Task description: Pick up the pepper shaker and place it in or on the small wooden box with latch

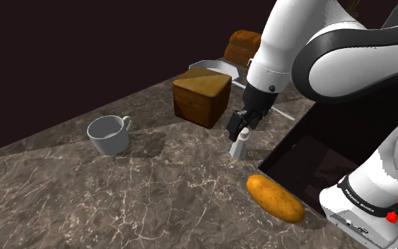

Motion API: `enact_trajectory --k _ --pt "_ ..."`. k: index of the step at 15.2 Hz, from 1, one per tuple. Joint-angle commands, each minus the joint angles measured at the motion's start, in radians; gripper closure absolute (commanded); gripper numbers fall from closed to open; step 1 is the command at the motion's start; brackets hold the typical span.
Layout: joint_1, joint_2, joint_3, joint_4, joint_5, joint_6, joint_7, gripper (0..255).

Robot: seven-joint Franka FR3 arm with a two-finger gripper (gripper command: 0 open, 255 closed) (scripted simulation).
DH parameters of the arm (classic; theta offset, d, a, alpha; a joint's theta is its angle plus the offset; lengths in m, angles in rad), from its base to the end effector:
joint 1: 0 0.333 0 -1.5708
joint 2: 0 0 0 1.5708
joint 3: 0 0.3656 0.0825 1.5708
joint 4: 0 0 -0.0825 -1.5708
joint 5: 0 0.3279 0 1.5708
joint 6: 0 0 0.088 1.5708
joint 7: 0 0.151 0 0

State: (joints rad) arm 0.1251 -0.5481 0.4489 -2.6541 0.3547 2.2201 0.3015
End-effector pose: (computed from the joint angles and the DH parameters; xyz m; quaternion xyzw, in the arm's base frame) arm 0.2518 0.1967 0.4331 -0.9984 -0.0093 -0.0291 0.0466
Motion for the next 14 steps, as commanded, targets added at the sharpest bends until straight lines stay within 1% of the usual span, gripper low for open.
enact_trajectory --k 1,10,14 --pt "0.000 0.000 0.000 0.000 0.000 0.000 0.000 255" --pt "0.000 0.000 0.000 0.000 0.000 0.000 0.000 255" --pt "-0.002 -0.028 -0.014 0.036 -0.010 -0.064 0.004 255"
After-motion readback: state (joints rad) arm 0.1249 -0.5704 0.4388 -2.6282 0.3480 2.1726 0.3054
